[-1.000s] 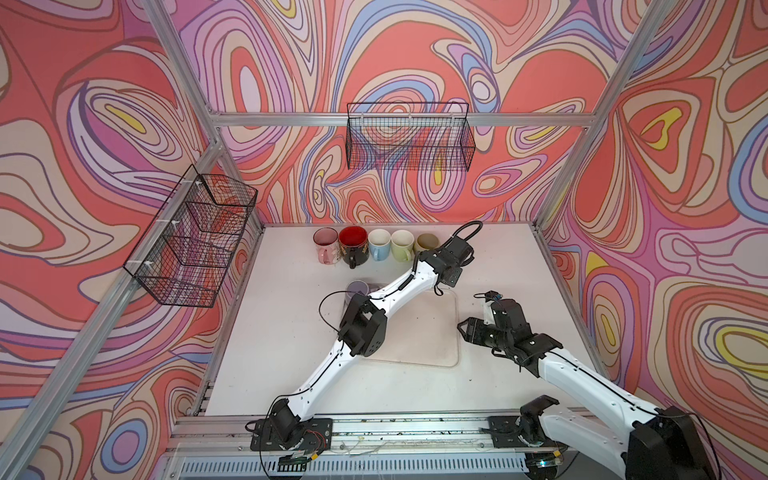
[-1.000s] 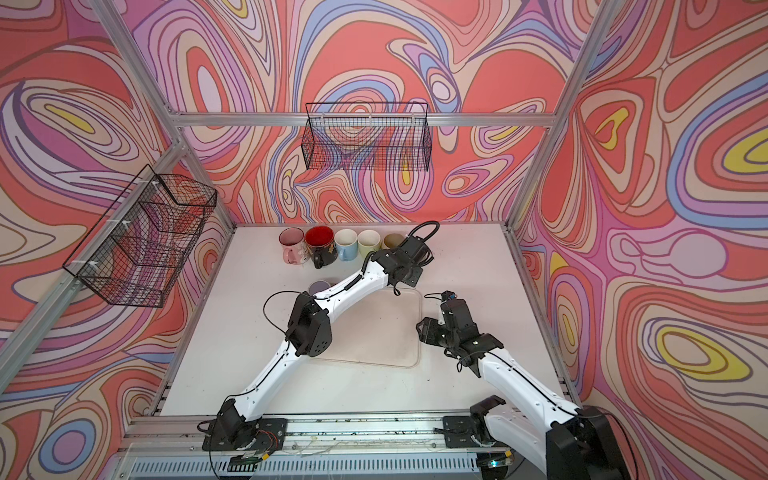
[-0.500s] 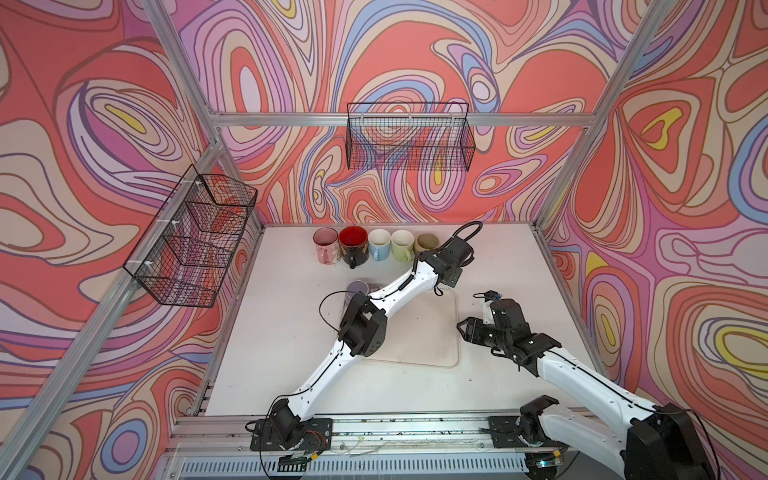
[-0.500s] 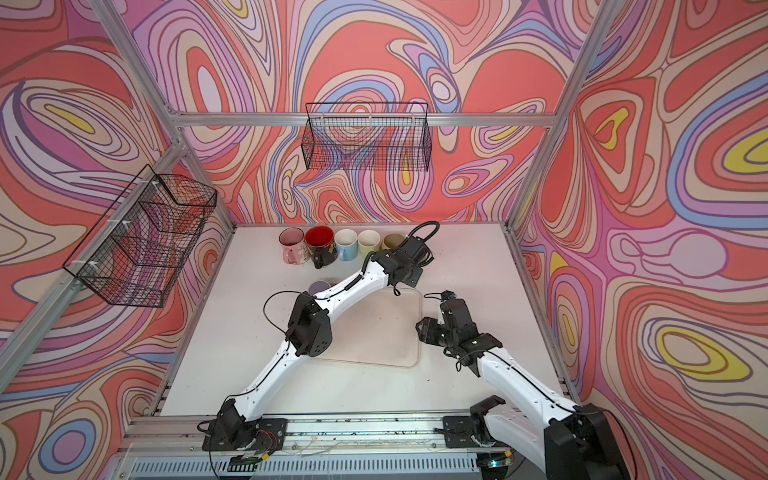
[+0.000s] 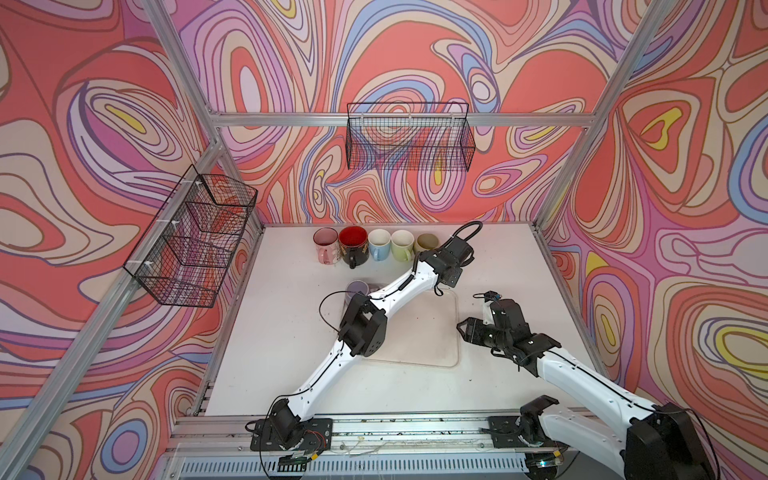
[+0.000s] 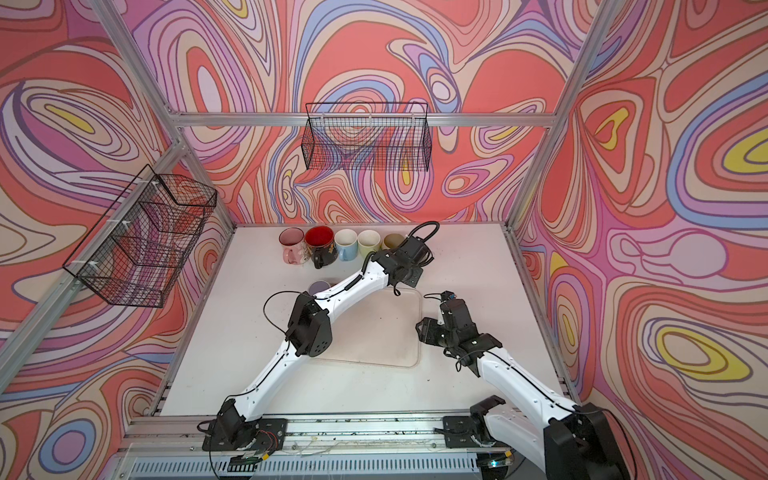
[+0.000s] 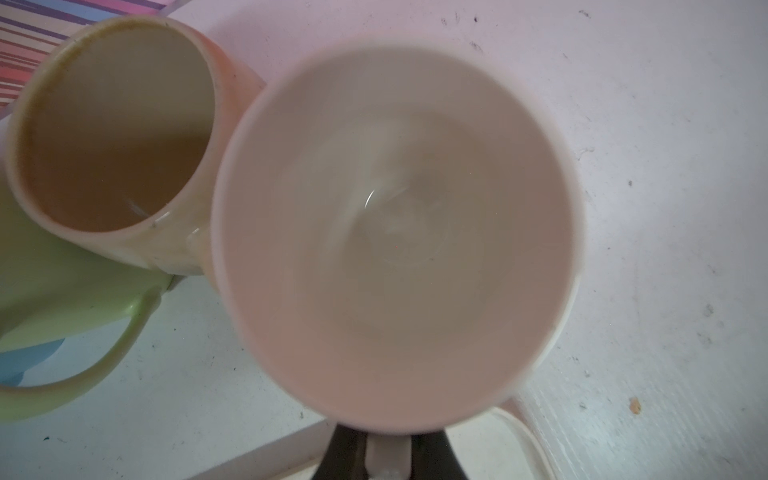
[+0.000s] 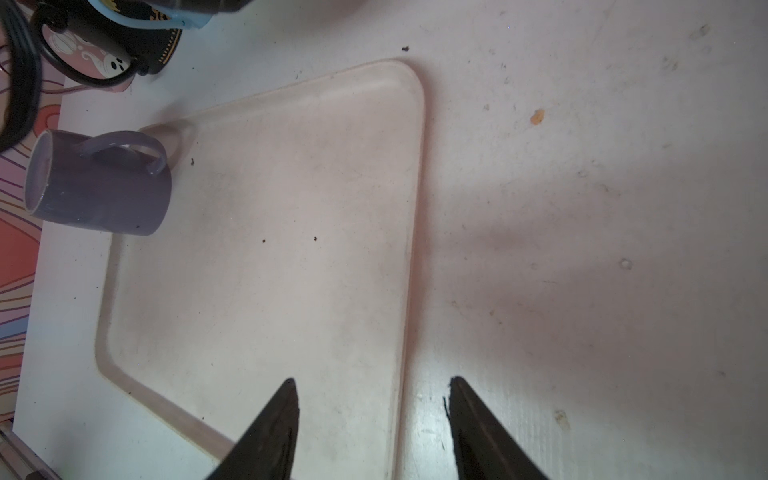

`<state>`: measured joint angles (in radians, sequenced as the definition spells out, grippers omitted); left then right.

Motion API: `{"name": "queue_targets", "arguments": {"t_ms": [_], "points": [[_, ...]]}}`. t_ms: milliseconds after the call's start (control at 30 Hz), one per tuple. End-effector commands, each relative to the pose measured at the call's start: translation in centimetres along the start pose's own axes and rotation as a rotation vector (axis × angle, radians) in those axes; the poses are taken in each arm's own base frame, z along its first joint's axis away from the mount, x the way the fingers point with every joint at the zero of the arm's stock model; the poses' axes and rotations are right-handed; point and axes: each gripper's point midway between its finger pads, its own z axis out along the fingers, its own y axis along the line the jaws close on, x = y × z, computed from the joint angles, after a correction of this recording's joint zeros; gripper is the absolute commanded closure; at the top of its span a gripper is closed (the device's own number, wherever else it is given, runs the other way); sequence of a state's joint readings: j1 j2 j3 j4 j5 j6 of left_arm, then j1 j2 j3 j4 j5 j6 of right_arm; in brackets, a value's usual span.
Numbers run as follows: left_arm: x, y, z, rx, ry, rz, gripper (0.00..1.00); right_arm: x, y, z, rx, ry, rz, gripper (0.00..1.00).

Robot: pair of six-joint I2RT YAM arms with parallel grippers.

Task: Turn the mug right side up
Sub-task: 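Lower the white mug beside the cream mug and open the left gripper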

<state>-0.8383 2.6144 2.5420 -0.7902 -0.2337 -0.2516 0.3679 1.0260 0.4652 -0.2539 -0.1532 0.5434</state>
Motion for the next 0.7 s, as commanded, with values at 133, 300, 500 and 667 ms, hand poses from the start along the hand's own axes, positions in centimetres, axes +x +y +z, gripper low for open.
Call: {"name": "queue_targets", "arguments": {"t_ms": [133,300,500,667], "points": [[-2.58,-0.32,-1.38,0.017,-0.081,-0.034,0.9,0.34,-0.27,0.25,0.003,0.007,-0.006,0.41],[-2.81,-0.41,-1.53,0.02,-0.088,-0.035,0.84,0.34,-0.29,0.25,0.003,0.006,-0.006,0.41],[-3.09,-0.38,-1.7,0.022,-0.097,-0.039,0.78,0.42,-0.36,0.24,0.006,0.008,-0.005,0.41],[-3.11,-0.47,-1.72,0.024,-0.099,-0.042,0.74,0.46,-0.4,0.27,0.006,0.008,-0.006,0.41]]}}
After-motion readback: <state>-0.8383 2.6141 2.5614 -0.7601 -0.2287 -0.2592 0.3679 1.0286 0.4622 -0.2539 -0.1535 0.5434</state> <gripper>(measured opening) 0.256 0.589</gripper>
